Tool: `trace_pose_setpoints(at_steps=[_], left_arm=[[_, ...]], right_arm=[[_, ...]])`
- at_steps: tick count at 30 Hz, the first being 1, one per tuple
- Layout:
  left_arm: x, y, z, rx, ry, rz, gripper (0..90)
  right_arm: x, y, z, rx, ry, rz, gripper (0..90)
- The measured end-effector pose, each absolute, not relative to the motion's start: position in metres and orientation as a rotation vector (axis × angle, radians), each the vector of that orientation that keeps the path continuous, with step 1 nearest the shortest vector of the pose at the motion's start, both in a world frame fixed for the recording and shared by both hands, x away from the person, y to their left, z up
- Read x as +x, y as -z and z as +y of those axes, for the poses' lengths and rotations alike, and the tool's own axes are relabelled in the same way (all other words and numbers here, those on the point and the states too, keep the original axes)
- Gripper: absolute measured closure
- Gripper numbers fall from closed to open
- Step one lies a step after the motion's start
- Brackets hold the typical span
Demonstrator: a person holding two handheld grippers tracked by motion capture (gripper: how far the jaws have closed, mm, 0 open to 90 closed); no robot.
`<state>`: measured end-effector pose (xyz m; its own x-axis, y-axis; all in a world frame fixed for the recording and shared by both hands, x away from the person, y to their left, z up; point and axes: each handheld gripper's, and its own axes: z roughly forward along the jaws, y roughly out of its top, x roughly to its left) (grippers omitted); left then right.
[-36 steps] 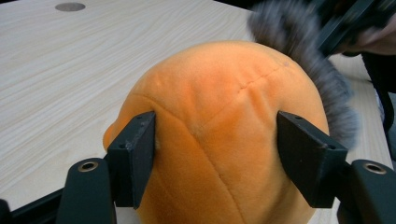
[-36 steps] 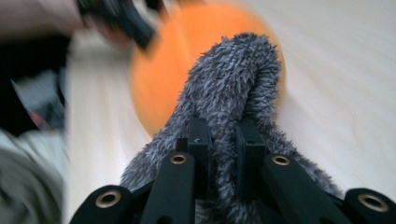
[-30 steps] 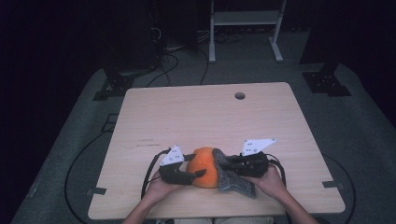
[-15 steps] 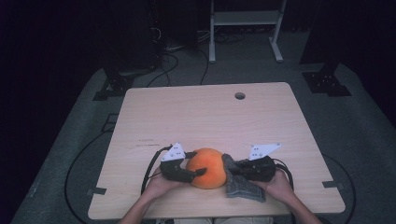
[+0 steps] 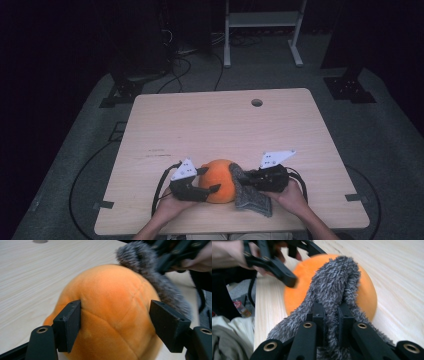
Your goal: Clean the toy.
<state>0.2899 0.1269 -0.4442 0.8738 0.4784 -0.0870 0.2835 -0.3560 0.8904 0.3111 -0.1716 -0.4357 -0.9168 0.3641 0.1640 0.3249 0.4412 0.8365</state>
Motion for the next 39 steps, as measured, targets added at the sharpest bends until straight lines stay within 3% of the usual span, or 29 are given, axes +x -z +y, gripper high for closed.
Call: trace_pose_setpoints(at_steps=[2, 5, 7, 9, 12, 14, 19, 22, 25, 28, 29, 33, 39], left_arm=[[0.289, 0.441, 0.127, 1.964, -0.229, 0.537, 20.8], [0.308, 0.434, 0.124, 2.001, -0.249, 0.607, 6.3], [0.32, 0.439, 0.121, 2.02, -0.126, 0.648, 3.1], [0.322, 0.444, 0.121, 2.01, -0.099, 0.641, 5.9], [0.318, 0.445, 0.124, 1.994, -0.137, 0.61, 28.3], [0.313, 0.442, 0.122, 1.989, -0.215, 0.568, 35.9], [0.31, 0.435, 0.102, 1.964, -0.489, 0.513, 37.0], [0.312, 0.439, 0.105, 1.967, -0.436, 0.529, 33.8], [0.311, 0.441, 0.112, 1.948, -0.374, 0.52, 16.5], [0.317, 0.439, 0.112, 1.941, -0.309, 0.554, 9.6], [0.317, 0.439, 0.112, 1.941, -0.309, 0.554, 10.6], [0.308, 0.444, 0.113, 1.971, -0.381, 0.534, 29.8], [0.303, 0.448, 0.12, 1.939, -0.372, 0.558, 32.1]], right_arm=[[0.305, 0.437, -0.172, 0.589, -1.468, 2.635, 79.5], [0.303, 0.437, -0.174, 0.562, -1.436, 2.653, 79.4], [0.303, 0.437, -0.175, 0.553, -1.424, 2.661, 79.4], [0.303, 0.437, -0.177, 0.546, -1.418, 2.669, 79.3], [0.304, 0.434, -0.181, 0.559, -1.449, 2.647, 79.3], [0.308, 0.423, -0.185, 0.572, -1.5, 2.59, 79.2], [0.321, 0.405, -0.17, 0.556, -1.507, 2.525, 78.9], [0.329, 0.412, -0.169, 0.579, -1.476, 2.542, 79.2], [0.326, 0.421, -0.171, 0.565, -1.49, 2.571, 79.4], [0.317, 0.426, -0.168, 0.533, -1.472, 2.574, 79.4], [0.314, 0.426, -0.168, 0.523, -1.468, 2.567, 79.4], [0.311, 0.431, -0.174, 0.564, -1.454, 2.568, 79.5], [0.309, 0.44, -0.19, 0.647, -1.375, 2.621, 79.2]])
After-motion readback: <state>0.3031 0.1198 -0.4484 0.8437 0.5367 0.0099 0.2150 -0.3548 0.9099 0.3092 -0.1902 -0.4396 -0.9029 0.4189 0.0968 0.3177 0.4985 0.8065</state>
